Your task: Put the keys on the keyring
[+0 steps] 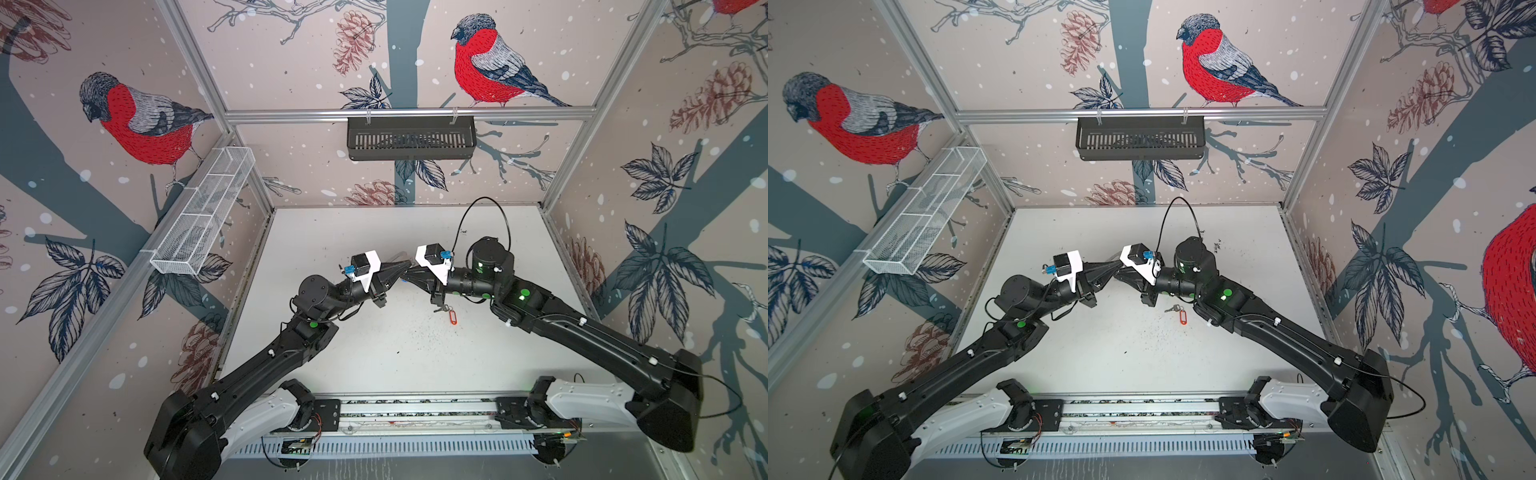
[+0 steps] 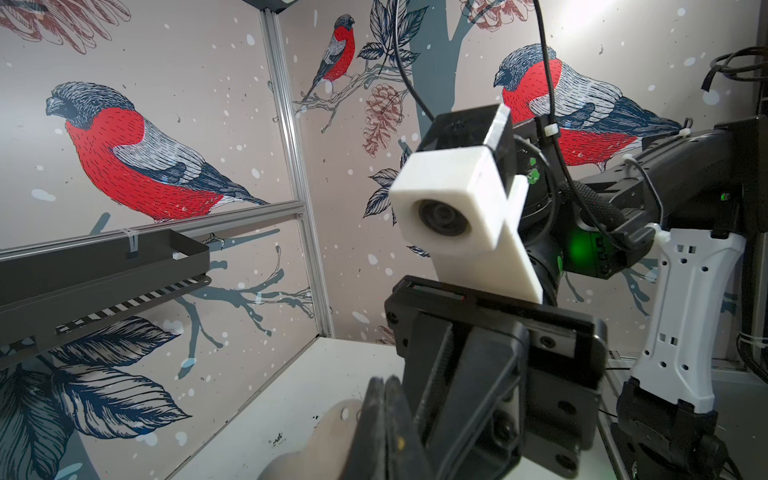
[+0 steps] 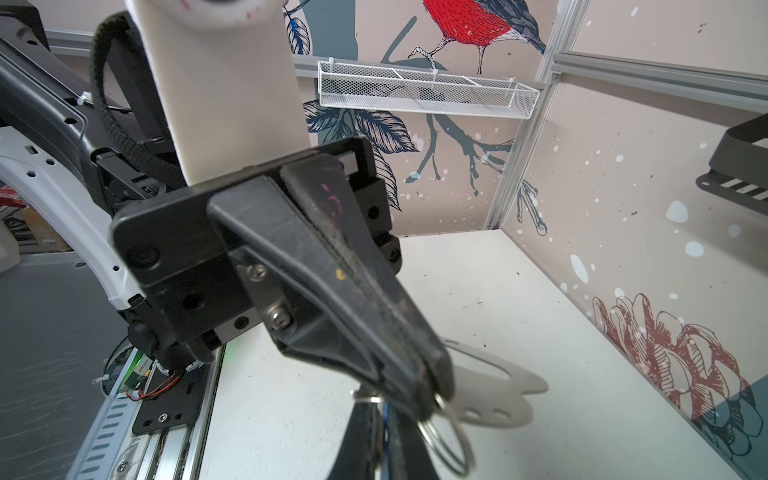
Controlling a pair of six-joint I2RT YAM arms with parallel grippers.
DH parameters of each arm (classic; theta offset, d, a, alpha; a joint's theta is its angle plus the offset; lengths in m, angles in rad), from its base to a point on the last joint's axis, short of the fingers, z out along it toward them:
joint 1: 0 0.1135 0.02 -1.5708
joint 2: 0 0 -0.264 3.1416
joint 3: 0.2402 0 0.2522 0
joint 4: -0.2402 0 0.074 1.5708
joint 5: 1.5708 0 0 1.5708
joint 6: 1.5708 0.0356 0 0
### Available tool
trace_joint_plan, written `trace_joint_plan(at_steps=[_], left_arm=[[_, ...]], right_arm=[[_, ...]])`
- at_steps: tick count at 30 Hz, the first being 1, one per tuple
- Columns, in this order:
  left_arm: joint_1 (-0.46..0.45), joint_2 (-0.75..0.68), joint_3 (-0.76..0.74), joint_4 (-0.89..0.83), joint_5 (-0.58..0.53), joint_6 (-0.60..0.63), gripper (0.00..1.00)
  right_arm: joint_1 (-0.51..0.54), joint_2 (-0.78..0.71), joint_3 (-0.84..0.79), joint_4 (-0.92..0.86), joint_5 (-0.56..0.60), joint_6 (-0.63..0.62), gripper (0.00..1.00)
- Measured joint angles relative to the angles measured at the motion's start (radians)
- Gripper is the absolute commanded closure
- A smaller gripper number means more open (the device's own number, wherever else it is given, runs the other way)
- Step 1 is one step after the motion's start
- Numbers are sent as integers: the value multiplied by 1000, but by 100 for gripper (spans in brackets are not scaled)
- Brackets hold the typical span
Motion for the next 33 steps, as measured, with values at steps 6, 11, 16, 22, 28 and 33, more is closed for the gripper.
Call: trace_joint_plan(at_steps=[6,11,16,22,28,33], left_arm=[[2,-6,-8,6,10,0,100],[5,-12,-10,6,30,-1,100],[6,-16,-13,6,34,-2,100],[8,-22,-15,6,34,-1,100],[8,-31,-15,-3,26,2,100],[8,-35,-13,-19,21,9,100]], right_arm=[[-22,-5,0,-22,-15,0,100],[-60,-24,-17,-18,-29,5,100],[-69,-32,-22,-12,-37,8,100],[-72,-56,-31,-13,-41,8,100],[-73,-91,-44,-16,-53,8,100],[-73,-114,-45,-29,-63,4,100]])
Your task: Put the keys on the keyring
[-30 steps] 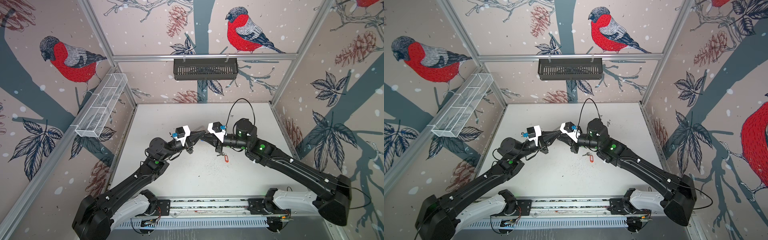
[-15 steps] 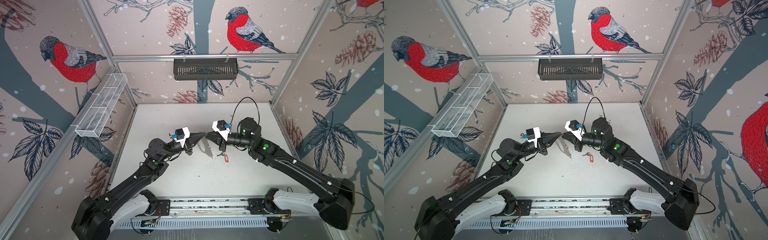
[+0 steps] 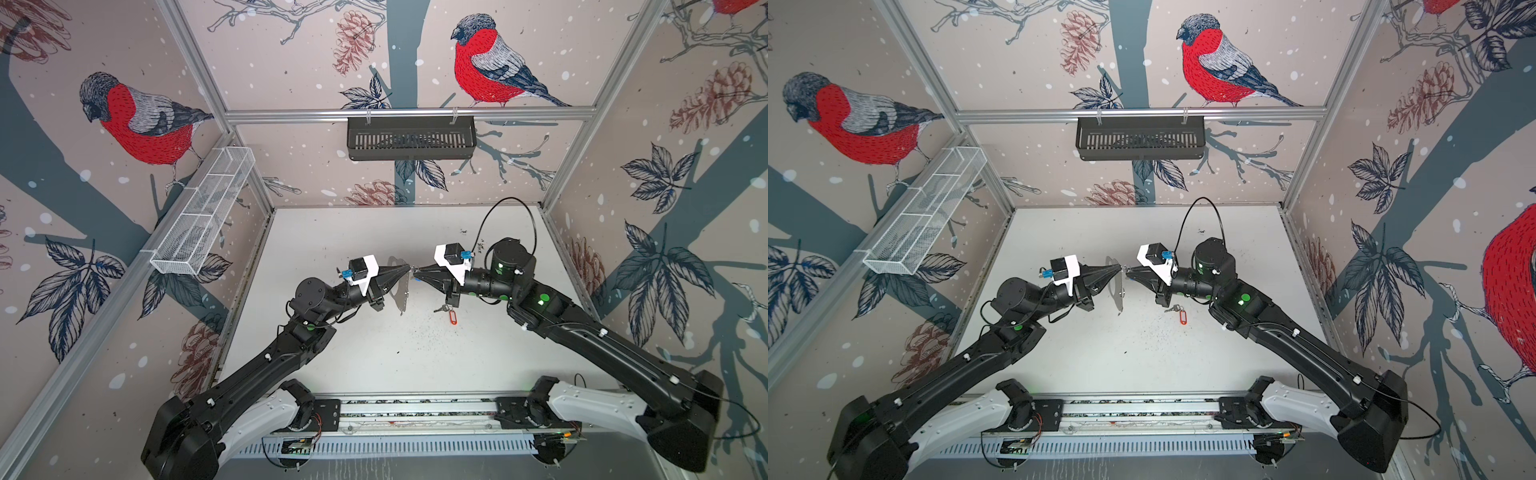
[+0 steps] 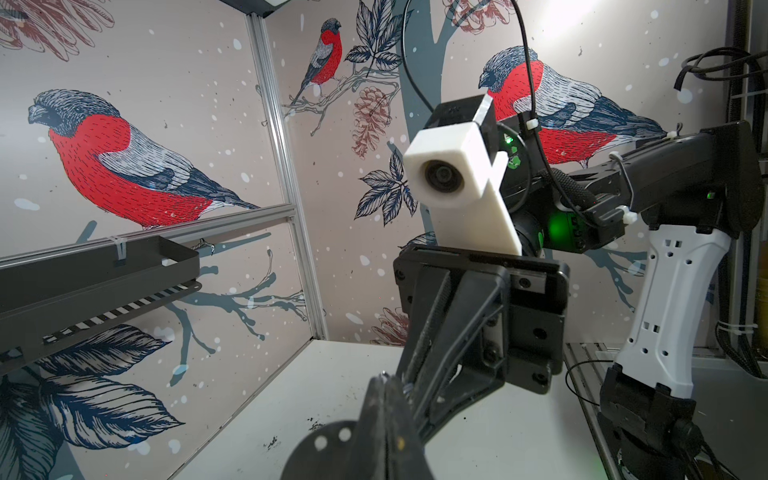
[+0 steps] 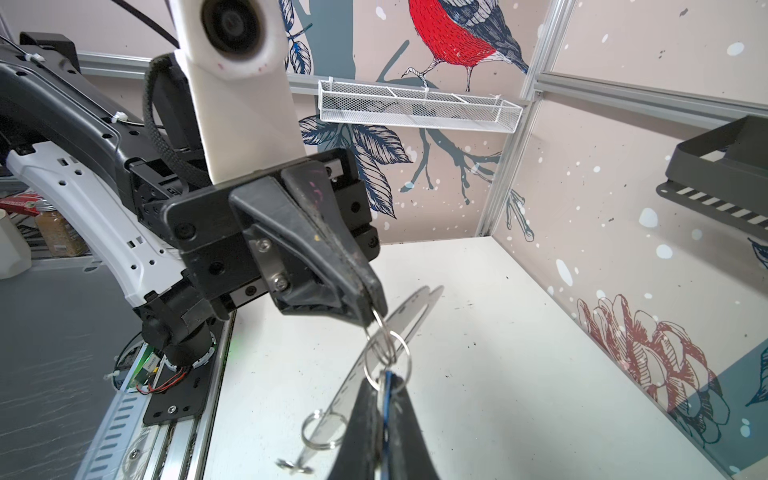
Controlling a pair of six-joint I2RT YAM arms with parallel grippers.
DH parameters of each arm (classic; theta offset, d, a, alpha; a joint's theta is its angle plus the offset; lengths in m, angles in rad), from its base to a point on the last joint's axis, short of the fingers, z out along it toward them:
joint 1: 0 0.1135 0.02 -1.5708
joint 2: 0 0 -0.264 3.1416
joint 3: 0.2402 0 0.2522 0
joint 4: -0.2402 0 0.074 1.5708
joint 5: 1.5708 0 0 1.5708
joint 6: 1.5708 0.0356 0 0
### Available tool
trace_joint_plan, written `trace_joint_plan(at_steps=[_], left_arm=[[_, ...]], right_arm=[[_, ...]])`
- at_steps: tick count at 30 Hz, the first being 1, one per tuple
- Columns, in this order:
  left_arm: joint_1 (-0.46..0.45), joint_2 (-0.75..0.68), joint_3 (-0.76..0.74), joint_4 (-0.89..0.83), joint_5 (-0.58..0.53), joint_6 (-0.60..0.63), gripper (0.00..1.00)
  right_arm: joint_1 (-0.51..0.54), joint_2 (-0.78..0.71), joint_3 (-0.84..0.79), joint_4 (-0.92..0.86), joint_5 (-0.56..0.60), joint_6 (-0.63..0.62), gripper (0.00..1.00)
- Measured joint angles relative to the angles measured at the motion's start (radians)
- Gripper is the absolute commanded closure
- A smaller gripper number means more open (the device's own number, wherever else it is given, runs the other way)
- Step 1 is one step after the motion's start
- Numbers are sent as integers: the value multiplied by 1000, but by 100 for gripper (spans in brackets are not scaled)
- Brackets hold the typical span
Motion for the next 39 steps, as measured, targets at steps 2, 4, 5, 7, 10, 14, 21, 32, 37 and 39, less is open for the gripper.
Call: trace_joint_plan(at_steps=[2,4,5,7,10,14,21,32,37,39], left_arm=[[0,0,0,-9,-1,0,100],[0,0,3,-14,-2,5,100],[0,0,5,-15,-2,10,100],[0,0,6,-17,-2,15,100],[1,0,6,-26,-2,18,100],[1,1,6,-33,-1,25,100],[1,7,6,-30,5,25,100],[1,18,-2,-6,-48,18,80],[1,18,-11,-5,-69,16,76],[1,13,-16,-5,-74,14,72]], right_arm=[[0,-5,0,-6,-1,0,100],[0,-6,0,-10,-1,-1,100],[0,-8,0,-13,-1,-2,100],[-1,-12,0,-14,-1,-4,100],[-2,-17,0,-14,-1,-4,100],[-5,-27,0,-14,0,-3,100],[-8,-34,10,-39,0,-3,100],[-10,-34,29,-50,4,-3,100],[-10,-34,33,-51,18,-3,100],[-10,-34,36,-50,27,-2,100]])
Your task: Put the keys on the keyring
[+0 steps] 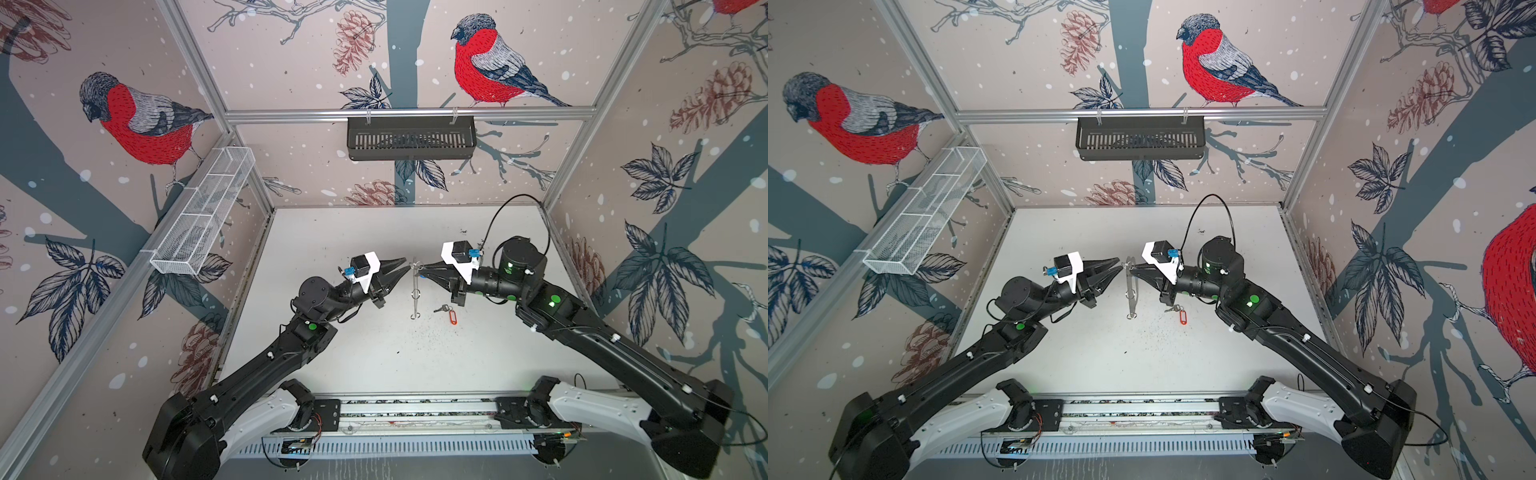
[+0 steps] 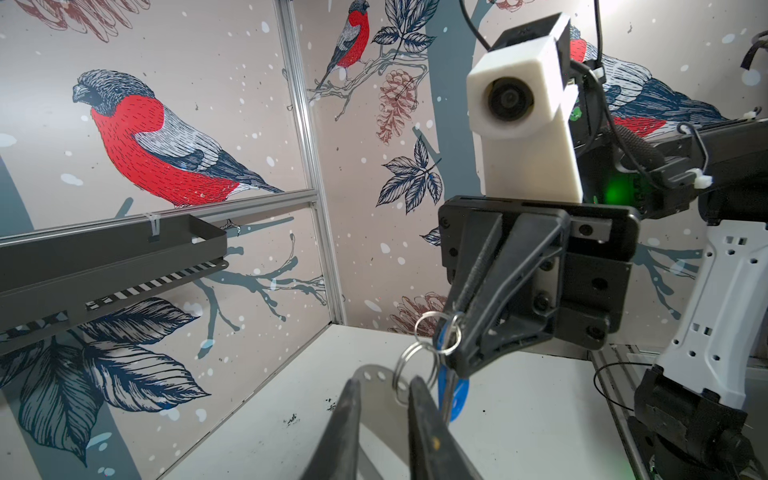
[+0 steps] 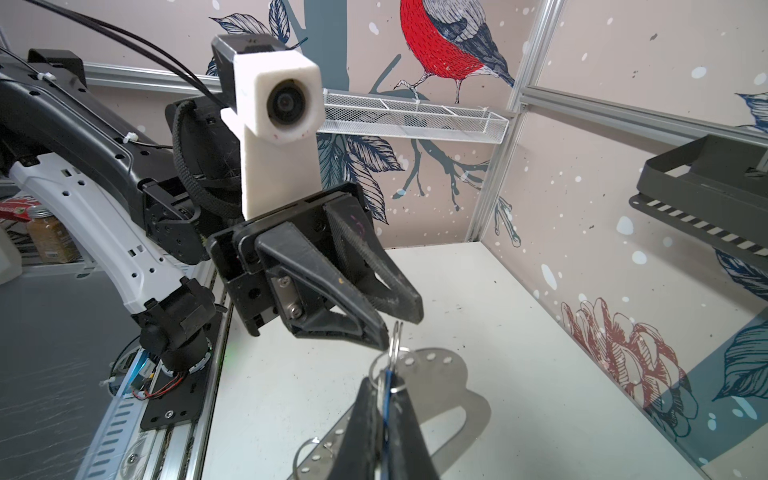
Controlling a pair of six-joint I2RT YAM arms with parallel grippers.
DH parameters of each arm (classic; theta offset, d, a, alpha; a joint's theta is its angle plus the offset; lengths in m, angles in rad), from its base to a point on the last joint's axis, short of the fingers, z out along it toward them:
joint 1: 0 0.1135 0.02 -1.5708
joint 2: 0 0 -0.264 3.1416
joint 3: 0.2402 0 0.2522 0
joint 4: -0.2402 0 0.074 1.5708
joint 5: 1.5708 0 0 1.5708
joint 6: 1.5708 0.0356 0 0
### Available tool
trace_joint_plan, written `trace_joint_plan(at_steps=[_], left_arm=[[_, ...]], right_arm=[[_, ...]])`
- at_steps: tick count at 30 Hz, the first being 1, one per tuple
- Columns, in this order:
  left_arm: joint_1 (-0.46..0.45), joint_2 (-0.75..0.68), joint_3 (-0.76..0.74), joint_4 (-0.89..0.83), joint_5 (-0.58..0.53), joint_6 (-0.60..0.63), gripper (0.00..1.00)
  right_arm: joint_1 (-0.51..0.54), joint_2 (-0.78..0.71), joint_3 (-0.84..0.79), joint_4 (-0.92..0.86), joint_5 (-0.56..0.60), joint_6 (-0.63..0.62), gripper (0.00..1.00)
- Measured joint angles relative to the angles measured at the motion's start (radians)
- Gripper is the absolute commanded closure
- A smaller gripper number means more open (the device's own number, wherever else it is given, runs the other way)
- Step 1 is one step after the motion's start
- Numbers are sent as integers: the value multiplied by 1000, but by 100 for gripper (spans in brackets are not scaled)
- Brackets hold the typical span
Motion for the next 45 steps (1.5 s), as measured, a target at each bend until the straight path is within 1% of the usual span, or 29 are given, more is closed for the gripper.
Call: trace_joint_plan(at_steps=[6,11,18,22,29,34,39,43,45], left_arm=[[0,-18,-24,0,-18,-2,68],[0,-45,-51,-8,-27,-13,66],[0,-106,-102,-46,-49,-28,65],[0,-135,-150,-61,-48,-61,66],[0,-170,-209,-89,-21,-113,66],[0,-141,-212,-96,34,-129,67],[-2,-68,-206,-101,92,-150,67],[-23,-7,-199,-72,135,-166,67],[-42,24,-188,-55,150,-175,69]], right_arm=[[-1,-2,9,-1,25,6,100],[-2,-2,16,-1,55,13,100],[-4,-2,21,5,94,29,100],[-5,-1,27,10,112,30,100],[-6,11,51,14,132,31,100],[-6,13,57,14,136,31,100],[-6,15,57,15,137,31,100],[-6,18,57,16,145,32,100],[-6,20,58,16,153,32,100]])
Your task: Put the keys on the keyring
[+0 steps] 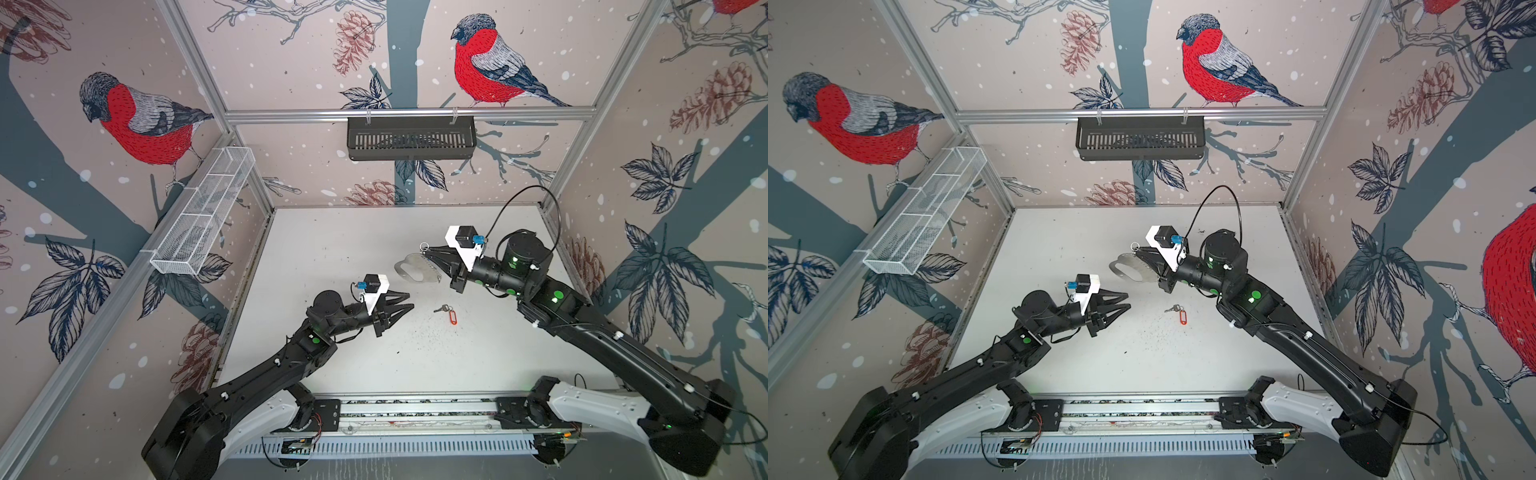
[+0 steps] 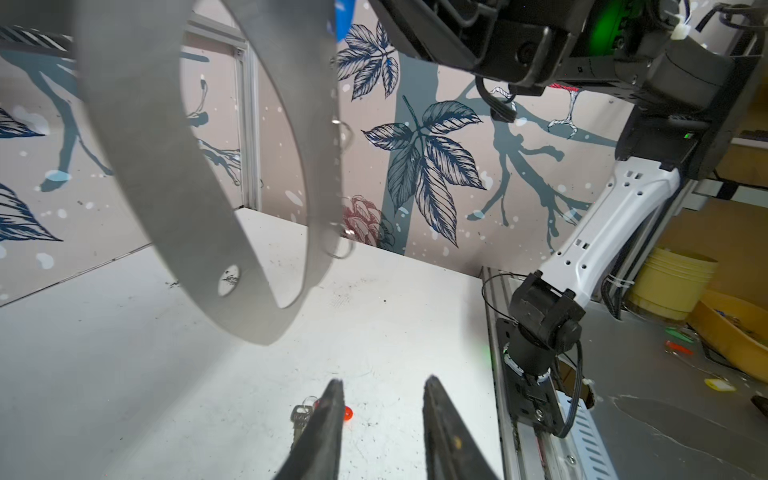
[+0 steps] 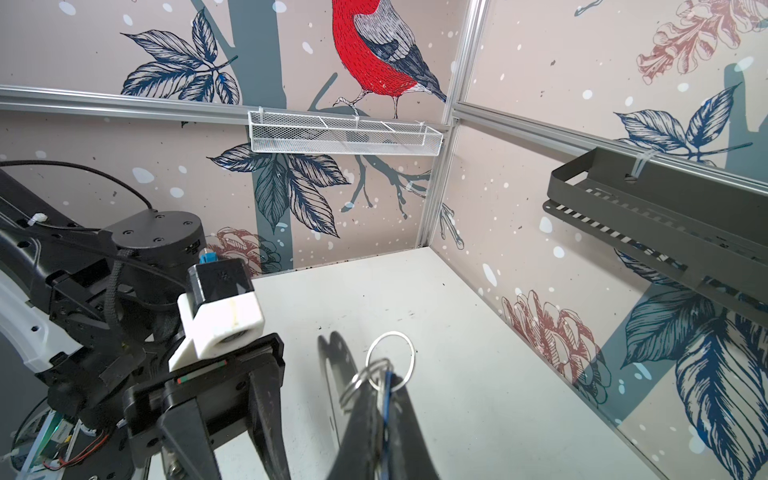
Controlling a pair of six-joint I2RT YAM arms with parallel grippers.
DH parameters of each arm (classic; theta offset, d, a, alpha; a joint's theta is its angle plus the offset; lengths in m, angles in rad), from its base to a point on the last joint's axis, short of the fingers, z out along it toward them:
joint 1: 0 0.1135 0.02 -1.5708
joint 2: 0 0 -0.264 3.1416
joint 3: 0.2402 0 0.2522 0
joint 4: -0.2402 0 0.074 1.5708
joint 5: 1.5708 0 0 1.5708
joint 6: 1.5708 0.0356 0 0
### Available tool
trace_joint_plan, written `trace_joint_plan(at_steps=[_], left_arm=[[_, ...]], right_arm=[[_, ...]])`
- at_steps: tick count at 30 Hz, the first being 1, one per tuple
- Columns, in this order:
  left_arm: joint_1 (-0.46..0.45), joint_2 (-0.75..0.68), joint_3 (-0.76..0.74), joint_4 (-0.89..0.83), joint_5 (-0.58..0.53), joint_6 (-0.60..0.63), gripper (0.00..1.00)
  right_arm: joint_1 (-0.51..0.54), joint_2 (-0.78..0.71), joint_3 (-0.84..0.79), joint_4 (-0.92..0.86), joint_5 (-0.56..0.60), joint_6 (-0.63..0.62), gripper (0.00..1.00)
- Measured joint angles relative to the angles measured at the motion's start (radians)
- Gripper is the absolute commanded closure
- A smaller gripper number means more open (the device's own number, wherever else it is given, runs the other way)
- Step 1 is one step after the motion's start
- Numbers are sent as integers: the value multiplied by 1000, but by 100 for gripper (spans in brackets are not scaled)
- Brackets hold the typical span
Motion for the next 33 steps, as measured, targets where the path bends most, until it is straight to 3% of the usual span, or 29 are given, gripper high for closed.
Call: trace_joint_plan(at_steps=[33], left_arm=[[-68,105,51,108,8,-9,71]], right_arm=[[0,8,3,37,29,23,100]])
